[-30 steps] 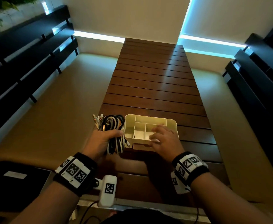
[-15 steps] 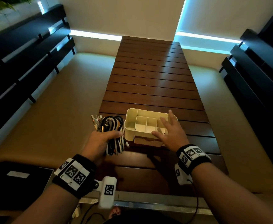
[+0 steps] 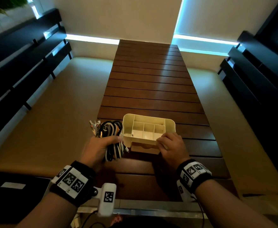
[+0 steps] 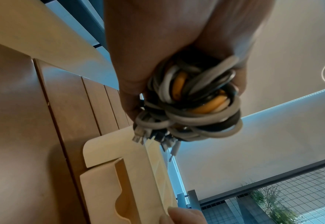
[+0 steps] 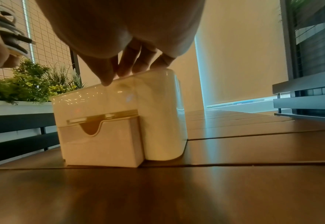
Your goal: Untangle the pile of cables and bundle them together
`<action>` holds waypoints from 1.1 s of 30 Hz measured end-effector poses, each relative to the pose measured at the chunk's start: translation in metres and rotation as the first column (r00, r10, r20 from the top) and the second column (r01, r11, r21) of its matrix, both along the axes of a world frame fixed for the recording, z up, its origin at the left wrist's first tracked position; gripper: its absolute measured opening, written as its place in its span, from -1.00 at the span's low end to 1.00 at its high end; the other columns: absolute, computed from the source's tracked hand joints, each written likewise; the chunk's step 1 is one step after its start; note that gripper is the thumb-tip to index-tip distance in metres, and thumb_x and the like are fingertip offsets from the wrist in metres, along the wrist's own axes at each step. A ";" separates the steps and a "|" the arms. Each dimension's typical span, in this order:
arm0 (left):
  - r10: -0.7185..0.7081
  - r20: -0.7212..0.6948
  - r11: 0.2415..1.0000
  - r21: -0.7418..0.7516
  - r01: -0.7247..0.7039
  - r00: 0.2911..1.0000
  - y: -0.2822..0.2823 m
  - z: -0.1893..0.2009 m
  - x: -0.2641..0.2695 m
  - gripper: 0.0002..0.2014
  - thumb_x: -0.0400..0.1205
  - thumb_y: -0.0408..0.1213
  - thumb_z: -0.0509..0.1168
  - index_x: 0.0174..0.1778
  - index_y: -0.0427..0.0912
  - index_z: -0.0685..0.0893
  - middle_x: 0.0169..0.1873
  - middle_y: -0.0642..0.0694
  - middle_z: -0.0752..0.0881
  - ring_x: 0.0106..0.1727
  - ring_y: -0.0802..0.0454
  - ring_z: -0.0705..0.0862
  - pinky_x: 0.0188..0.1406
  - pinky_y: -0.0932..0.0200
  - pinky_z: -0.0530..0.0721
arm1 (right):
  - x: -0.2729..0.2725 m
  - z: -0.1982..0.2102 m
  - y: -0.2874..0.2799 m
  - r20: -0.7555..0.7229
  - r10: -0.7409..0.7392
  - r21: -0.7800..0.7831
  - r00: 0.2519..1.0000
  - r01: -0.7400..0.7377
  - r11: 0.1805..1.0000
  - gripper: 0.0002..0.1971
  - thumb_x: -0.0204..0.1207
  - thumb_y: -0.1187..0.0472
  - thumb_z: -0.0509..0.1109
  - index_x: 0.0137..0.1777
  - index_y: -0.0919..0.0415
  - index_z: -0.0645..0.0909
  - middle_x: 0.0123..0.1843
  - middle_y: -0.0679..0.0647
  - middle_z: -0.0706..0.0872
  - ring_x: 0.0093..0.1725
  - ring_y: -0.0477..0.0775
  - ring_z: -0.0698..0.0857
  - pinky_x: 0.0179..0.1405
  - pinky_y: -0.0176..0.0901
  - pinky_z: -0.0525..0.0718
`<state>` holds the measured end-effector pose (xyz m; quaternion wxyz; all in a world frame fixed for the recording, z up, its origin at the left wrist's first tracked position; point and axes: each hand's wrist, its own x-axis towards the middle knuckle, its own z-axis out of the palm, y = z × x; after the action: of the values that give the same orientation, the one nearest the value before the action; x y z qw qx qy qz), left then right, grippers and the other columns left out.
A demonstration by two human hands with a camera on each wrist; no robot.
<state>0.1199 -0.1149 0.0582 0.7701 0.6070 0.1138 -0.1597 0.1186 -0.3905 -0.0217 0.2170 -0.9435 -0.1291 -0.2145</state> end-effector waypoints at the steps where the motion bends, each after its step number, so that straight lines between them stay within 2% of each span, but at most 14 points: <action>1: -0.002 0.001 1.000 -0.005 0.002 1.000 -0.002 0.001 0.000 -0.79 0.52 -0.45 0.41 0.03 -0.47 0.70 -0.19 -0.38 0.80 -0.20 -0.29 0.80 -0.11 -0.15 0.78 | 0.001 0.001 0.000 -0.003 -0.010 0.008 1.000 0.010 1.000 -0.88 0.44 0.15 0.50 -0.04 0.10 0.76 -0.08 -0.04 0.70 -0.06 0.00 0.63 -0.08 0.13 0.67; 4: 0.002 0.005 1.000 -0.018 -0.002 1.000 -0.002 0.005 0.001 -0.83 0.53 -0.48 0.39 0.01 -0.45 0.70 -0.21 -0.37 0.80 -0.24 -0.26 0.80 -0.20 -0.10 0.79 | 0.002 0.008 -0.002 -0.091 -0.075 0.020 0.993 0.077 0.997 -0.60 0.42 -0.10 0.47 0.23 0.00 0.69 0.28 0.01 0.61 0.29 0.07 0.54 0.27 0.31 0.57; 6: 0.014 -0.005 0.999 -0.031 -0.014 1.000 0.000 0.004 0.000 -0.75 0.51 -0.46 0.41 0.09 -0.45 0.68 -0.19 -0.35 0.81 -0.22 -0.24 0.81 -0.20 -0.08 0.81 | 0.002 0.007 -0.006 -0.292 -0.147 -0.059 0.945 0.136 0.989 -0.28 0.35 -0.27 0.51 0.52 -0.17 0.43 0.61 0.04 0.25 0.62 0.16 0.19 0.56 0.40 0.21; 8: 0.019 -0.015 0.999 -0.043 -0.019 1.000 0.003 0.004 -0.002 -0.74 0.52 -0.47 0.39 0.12 -0.44 0.67 -0.20 -0.33 0.82 -0.23 -0.22 0.82 -0.25 -0.05 0.83 | 0.003 -0.001 -0.011 -0.419 -0.226 -0.252 0.879 0.127 0.959 -0.03 0.27 -0.40 0.50 0.64 -0.30 0.11 0.71 -0.02 -0.15 0.71 0.17 -0.17 0.62 0.40 -0.06; 9: 0.017 -0.012 0.999 -0.049 -0.017 1.000 0.003 0.005 -0.003 -0.77 0.54 -0.49 0.37 0.11 -0.43 0.67 -0.21 -0.33 0.82 -0.25 -0.21 0.82 -0.28 -0.03 0.83 | 0.004 -0.007 -0.013 -0.423 -0.240 -0.309 0.874 0.110 0.945 0.00 0.26 -0.42 0.49 0.65 -0.31 0.08 0.73 -0.01 -0.20 0.72 0.21 -0.22 0.63 0.43 -0.07; 13: 0.031 -0.014 0.998 -0.052 -0.031 0.999 0.005 0.006 -0.004 -0.80 0.56 -0.51 0.34 0.10 -0.43 0.66 -0.24 -0.33 0.81 -0.27 -0.20 0.82 -0.33 -0.02 0.83 | 0.012 -0.015 -0.018 -0.307 -0.221 -0.348 0.926 0.107 0.931 -0.37 0.34 -0.18 0.55 0.41 -0.12 0.52 0.66 0.10 0.29 0.71 0.31 0.04 0.52 0.47 0.38; 15: 0.033 -0.012 0.998 -0.056 -0.034 0.999 0.004 0.006 -0.004 -0.82 0.56 -0.53 0.33 0.07 -0.46 0.67 -0.27 -0.34 0.80 -0.30 -0.20 0.81 -0.36 -0.01 0.82 | 0.018 -0.014 -0.019 -0.276 -0.217 -0.342 0.936 0.115 0.933 -0.45 0.35 -0.11 0.56 0.35 -0.06 0.60 0.62 0.12 0.38 0.71 0.32 0.10 0.55 0.44 0.37; 19: 0.047 -0.020 0.997 -0.062 -0.048 0.999 0.004 0.005 -0.006 -0.81 0.54 -0.52 0.34 0.05 -0.46 0.68 -0.26 -0.32 0.80 -0.30 -0.19 0.81 -0.33 -0.02 0.82 | 0.016 -0.010 -0.020 -0.197 -0.214 -0.277 0.957 0.155 0.948 -0.33 0.36 -0.15 0.55 0.47 -0.05 0.51 0.61 0.16 0.35 0.66 0.29 0.22 0.58 0.34 0.24; 21: 0.058 -0.028 0.997 -0.055 -0.060 0.998 0.006 0.003 -0.005 -0.78 0.52 -0.50 0.37 0.08 -0.46 0.68 -0.22 -0.34 0.79 -0.26 -0.21 0.81 -0.28 -0.06 0.83 | 0.004 -0.012 -0.017 -0.059 -0.159 -0.148 0.986 0.149 0.978 -0.52 0.43 -0.11 0.48 0.33 0.00 0.62 0.39 0.13 0.55 0.44 0.20 0.44 0.40 0.24 0.41; 23: 0.067 -0.027 0.996 -0.052 -0.069 0.997 0.007 0.002 -0.005 -0.81 0.53 -0.51 0.36 0.05 -0.47 0.69 -0.21 -0.35 0.78 -0.27 -0.21 0.80 -0.29 -0.06 0.82 | -0.010 -0.019 -0.012 0.027 -0.050 -0.062 0.998 0.051 0.997 -0.72 0.52 -0.03 0.35 0.13 0.06 0.71 0.09 0.05 0.67 0.11 0.08 0.58 0.11 0.10 0.62; 25: 0.074 -0.020 0.996 -0.051 -0.075 0.997 0.008 0.002 -0.005 -0.85 0.55 -0.53 0.35 0.01 -0.48 0.70 -0.22 -0.37 0.77 -0.29 -0.20 0.80 -0.32 -0.05 0.82 | -0.020 -0.029 -0.008 -0.036 0.003 0.020 0.999 -0.002 1.000 -0.76 0.58 0.03 0.31 0.06 0.11 0.74 -0.07 -0.03 0.72 -0.12 -0.05 0.63 -0.17 0.02 0.73; 26: 0.071 -0.018 0.996 -0.049 -0.072 0.997 0.007 0.003 -0.006 -0.85 0.55 -0.53 0.34 0.01 -0.47 0.70 -0.22 -0.37 0.77 -0.30 -0.20 0.80 -0.33 -0.05 0.82 | -0.022 -0.032 -0.008 -0.104 -0.014 0.073 0.994 0.022 0.997 -0.77 0.60 0.06 0.32 0.09 0.12 0.75 -0.08 -0.05 0.74 -0.15 -0.09 0.65 -0.20 -0.01 0.76; 30: 0.043 -0.015 0.998 -0.046 -0.044 0.999 0.004 0.004 -0.008 -0.85 0.55 -0.53 0.34 0.01 -0.46 0.69 -0.24 -0.36 0.79 -0.32 -0.19 0.81 -0.40 0.01 0.80 | -0.016 -0.037 -0.013 -0.263 -0.106 0.076 0.959 0.130 0.989 -0.79 0.62 0.11 0.40 0.19 0.10 0.74 0.05 -0.05 0.78 -0.05 -0.11 0.71 -0.03 -0.18 0.70; 33: 0.039 -0.021 0.998 -0.044 -0.040 0.999 0.001 0.003 -0.010 -0.80 0.49 -0.50 0.39 0.02 -0.45 0.70 -0.21 -0.39 0.79 -0.29 -0.21 0.81 -0.35 -0.01 0.81 | -0.013 -0.036 -0.013 -0.330 -0.122 0.046 0.936 0.145 0.988 -0.82 0.62 0.08 0.39 0.16 0.05 0.73 0.04 -0.09 0.78 -0.05 -0.09 0.71 -0.01 -0.11 0.71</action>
<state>0.1094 -0.1134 0.0614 0.7853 0.5856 0.1302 -0.1530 0.1052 -0.4037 -0.0576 0.2531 -0.9644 -0.0194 -0.0739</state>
